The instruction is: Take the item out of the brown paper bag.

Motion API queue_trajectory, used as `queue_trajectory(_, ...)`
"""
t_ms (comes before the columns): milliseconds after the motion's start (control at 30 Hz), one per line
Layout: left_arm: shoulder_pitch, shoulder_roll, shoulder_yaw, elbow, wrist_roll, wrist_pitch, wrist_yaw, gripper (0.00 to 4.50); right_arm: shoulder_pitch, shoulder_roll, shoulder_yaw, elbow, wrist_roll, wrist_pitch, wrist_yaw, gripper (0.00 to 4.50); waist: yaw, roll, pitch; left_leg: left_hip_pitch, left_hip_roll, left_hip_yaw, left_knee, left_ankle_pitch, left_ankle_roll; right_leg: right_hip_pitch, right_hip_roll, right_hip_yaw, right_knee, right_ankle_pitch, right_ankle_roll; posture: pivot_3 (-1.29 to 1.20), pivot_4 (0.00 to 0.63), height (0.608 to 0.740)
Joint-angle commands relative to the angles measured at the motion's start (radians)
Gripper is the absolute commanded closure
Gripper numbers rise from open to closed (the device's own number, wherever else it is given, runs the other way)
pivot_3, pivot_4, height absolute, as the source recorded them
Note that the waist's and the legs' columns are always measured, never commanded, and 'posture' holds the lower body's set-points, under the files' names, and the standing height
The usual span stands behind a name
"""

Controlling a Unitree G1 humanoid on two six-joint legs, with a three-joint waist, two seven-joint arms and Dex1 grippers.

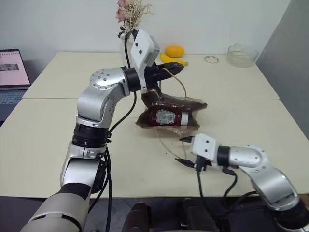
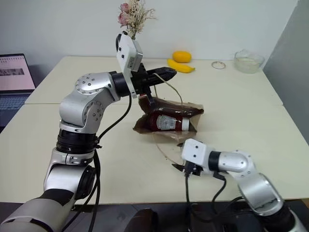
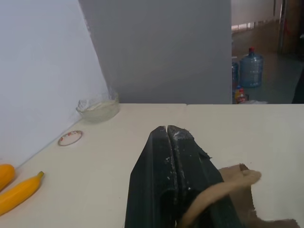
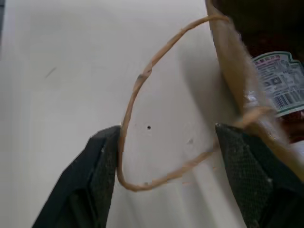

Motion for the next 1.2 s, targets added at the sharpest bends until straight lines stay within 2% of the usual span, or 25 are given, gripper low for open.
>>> queue_trajectory(33, -0.013, -0.005, 0.036, -0.053, -0.057, 0.034, 0.004, 4.50, -0.005, -0.042, -0.118, -0.091, 0.147, 0.075, 0.049, 1.37, 0.000, 0.000, 0.000, 0.000, 0.000, 0.000, 0.000, 0.000, 0.000, 0.000, 0.000, 0.000, 0.000, 0.000, 0.000, 0.00, 0.150, 0.740)
queue_trajectory(200, 0.000, 0.006, 0.050, -0.087, -0.137, 0.109, -0.023, 4.50, -0.025, -0.080, -0.216, -0.108, 0.286, 0.141, 0.047, 1.37, -0.001, 0.000, 0.000, 0.000, 0.000, 0.000, 0.000, 0.000, 0.000, 0.000, 0.001, 0.000, 0.000, 0.000, 0.000, 0.00, 0.150, 0.740)
queue_trajectory(300, 0.000, 0.011, 0.077, -0.100, -0.191, 0.152, -0.023, 4.50, -0.032, -0.106, -0.235, -0.121, 0.320, 0.139, 0.033, 1.37, -0.001, 0.000, 0.000, 0.000, 0.000, 0.000, 0.000, 0.000, 0.000, 0.000, 0.000, 0.000, 0.000, 0.000, 0.000, 0.00, 0.150, 0.740)
queue_trajectory(400, -0.008, 0.022, 0.097, -0.094, -0.218, 0.170, -0.024, 4.50, -0.034, -0.148, -0.313, -0.108, 0.358, 0.132, 0.032, 1.37, -0.001, -0.001, 0.000, 0.000, 0.000, 0.000, 0.000, 0.000, 0.000, 0.000, 0.000, 0.000, 0.000, 0.000, 0.000, 0.00, 0.150, 0.740)
queue_trajectory(567, -0.033, 0.013, 0.112, -0.047, -0.213, 0.161, 0.016, 4.50, -0.091, -0.073, -0.109, -0.110, 0.283, 0.092, -0.091, 1.37, -0.003, -0.001, 0.000, 0.000, 0.000, 0.000, 0.000, 0.000, 0.000, 0.000, 0.001, 0.000, 0.000, 0.000, 0.000, 0.00, 0.150, 0.740)
queue_trajectory(767, -0.033, 0.018, 0.097, -0.053, -0.212, 0.157, 0.011, 4.50, -0.297, 0.109, 0.156, -0.007, 0.082, 0.101, -0.295, 1.37, -0.008, 0.000, 0.001, 0.000, 0.000, 0.000, 0.000, 0.000, 0.000, -0.001, 0.001, 0.001, 0.001, 0.000, 0.000, 0.00, 0.150, 0.740)
queue_trajectory(900, -0.034, 0.017, 0.092, -0.053, -0.211, 0.155, 0.010, 4.50, -0.388, 0.164, 0.269, 0.053, -0.013, 0.133, -0.354, 1.37, -0.007, 0.000, 0.001, -0.001, 0.001, -0.001, 0.000, 0.000, -0.001, -0.002, 0.000, 0.001, 0.000, 0.000, 0.000, 0.00, 0.150, 0.740)
queue_trajectory(1000, -0.036, 0.014, 0.091, -0.052, -0.211, 0.153, 0.012, 4.50, -0.432, 0.193, 0.329, 0.115, -0.087, 0.136, -0.393, 0.49, -0.005, 0.000, 0.001, -0.002, 0.000, 0.000, 0.000, 0.000, -0.001, -0.002, -0.001, 0.001, 0.000, 0.000, 0.000, 0.00, 0.150, 0.740)
queue_trajectory(1033, -0.036, 0.014, 0.090, -0.053, -0.211, 0.153, 0.012, 4.50, -0.440, 0.198, 0.343, 0.129, -0.106, 0.138, -0.399, 0.07, -0.004, 0.000, 0.001, -0.002, 0.000, 0.000, 0.000, 0.000, -0.001, -0.002, -0.001, 0.001, 0.000, 0.000, 0.000, 0.00, 0.150, 0.740)
queue_trajectory(1200, -0.033, 0.010, 0.088, -0.054, -0.209, 0.149, 0.012, 4.50, -0.499, 0.221, 0.422, 0.258, -0.238, 0.107, -0.436, 0.03, -0.006, 0.000, 0.001, -0.001, 0.000, 0.000, 0.000, 0.000, 0.000, -0.002, -0.001, 0.001, 0.000, 0.000, -0.001, 0.00, 0.150, 0.740)
